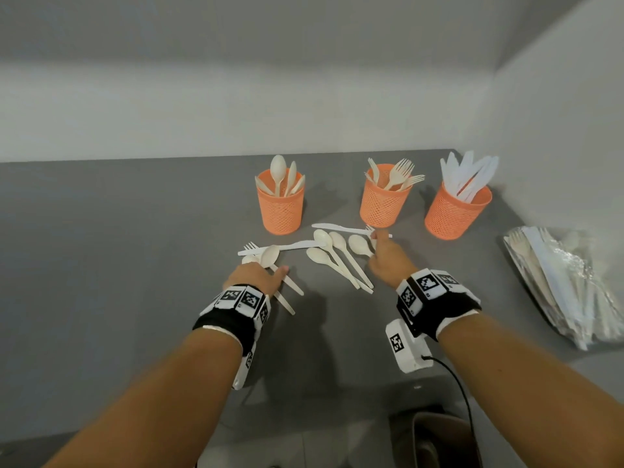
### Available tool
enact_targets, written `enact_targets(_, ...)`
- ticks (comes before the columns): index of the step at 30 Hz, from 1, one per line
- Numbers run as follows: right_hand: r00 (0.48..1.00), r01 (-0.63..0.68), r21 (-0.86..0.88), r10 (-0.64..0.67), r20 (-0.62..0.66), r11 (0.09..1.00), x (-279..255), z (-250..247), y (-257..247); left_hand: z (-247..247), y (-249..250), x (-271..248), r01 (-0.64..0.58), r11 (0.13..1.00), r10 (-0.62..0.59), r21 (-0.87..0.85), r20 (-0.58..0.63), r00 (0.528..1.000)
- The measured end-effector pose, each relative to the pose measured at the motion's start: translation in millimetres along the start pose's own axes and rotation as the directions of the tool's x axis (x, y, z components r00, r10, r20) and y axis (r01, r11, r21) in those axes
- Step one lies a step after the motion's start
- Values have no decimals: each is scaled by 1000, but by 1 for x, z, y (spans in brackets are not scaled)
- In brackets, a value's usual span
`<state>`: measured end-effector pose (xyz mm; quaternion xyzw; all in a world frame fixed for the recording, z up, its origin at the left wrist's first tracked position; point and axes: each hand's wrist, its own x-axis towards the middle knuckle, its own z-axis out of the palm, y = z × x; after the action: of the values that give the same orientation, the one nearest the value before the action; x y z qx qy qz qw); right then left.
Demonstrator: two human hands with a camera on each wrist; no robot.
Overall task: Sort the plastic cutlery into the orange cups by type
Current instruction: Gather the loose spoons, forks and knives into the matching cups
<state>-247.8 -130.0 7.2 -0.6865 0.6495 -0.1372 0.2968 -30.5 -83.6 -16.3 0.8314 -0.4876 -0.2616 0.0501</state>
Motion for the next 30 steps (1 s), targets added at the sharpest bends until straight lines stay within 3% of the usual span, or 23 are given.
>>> enact_targets(4,1000,13,111,-12,-14,994,9,21,-8,-5,1,-2,-12,999,11,31,37,999)
enact_targets(8,993,-48,-174,65,95,984,18,34,-5,-5,-8,-9,-103,989,86,110,150,985)
enact_targets(12,983,-96,-219,127,133,971,21,27,-2,1,-14,-21,-224,952,173,210,236,956)
enact_targets(17,975,-78,-325,141,174,942,13,20,0,5,-9,-33,-249,945,180,211,301,937)
enact_targets(22,980,-39,-379,109,164,925,5,28,0,-4,4,-38,-250,968,236,-29,455,859)
enact_targets(26,974,-45,-376,125,189,925,1,32,2,-13,5,-36,-157,960,251,-231,472,845)
enact_targets(30,973,-69,-292,129,193,954,-3,26,3,-18,0,-30,-64,869,306,-490,431,849)
